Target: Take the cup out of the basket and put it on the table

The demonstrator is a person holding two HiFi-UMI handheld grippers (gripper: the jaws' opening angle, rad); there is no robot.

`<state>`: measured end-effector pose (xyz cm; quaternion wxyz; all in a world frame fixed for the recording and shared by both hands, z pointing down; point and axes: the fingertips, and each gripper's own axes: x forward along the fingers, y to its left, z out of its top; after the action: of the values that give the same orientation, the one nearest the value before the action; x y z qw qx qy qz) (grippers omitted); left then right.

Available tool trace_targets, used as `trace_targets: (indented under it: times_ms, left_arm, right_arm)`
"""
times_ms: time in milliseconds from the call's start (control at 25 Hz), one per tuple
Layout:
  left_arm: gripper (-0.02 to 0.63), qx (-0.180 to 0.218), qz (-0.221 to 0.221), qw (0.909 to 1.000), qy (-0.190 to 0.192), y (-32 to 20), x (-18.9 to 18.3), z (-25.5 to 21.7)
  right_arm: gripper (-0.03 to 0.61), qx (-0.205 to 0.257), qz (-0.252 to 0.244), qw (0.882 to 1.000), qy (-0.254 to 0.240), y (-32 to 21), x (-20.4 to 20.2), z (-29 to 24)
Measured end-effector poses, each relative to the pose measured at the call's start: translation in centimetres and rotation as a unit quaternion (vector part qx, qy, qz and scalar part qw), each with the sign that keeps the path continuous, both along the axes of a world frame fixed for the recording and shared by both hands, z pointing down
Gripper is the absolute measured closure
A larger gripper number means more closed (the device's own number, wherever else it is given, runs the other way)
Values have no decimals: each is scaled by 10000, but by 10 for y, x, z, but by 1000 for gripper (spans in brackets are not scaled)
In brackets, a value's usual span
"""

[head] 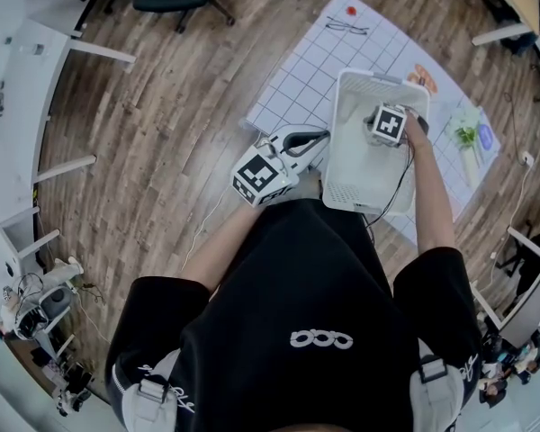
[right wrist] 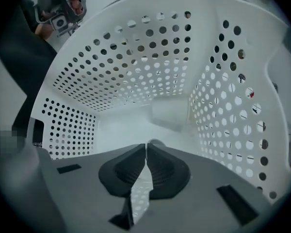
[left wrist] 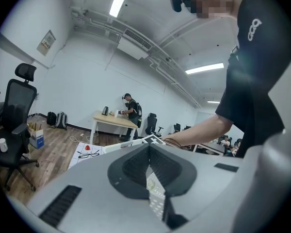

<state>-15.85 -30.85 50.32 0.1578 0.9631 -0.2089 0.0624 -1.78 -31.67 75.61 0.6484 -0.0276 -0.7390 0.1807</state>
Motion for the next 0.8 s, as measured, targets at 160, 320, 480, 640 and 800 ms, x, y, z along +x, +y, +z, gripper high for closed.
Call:
trace_targets:
  times_ms: [160,320,480,640,800]
  left_arm:
    - [605,42,-42,10000,25,1,-2,-1]
    - [606,75,-63,9999,32,3,-3,-2]
    - [606,97,-80,9999,33,7,-4,-4]
    - [605,146,-101,9998,26,14,-4,-8]
    - [605,224,-143,9996,40,24,-2,-13]
  right_arm:
    - [548,185,34,9997,-180,4,-5,-15]
    - [548,700,119,9965,-443,1,-12,-29]
    - [548,1603,305,9828,-864,-10,-25,-59]
    - [548,2625,563,9541,-1328,-18,-39,-103]
    - [548,3509,706,9191,-1648,-16,-45,-151]
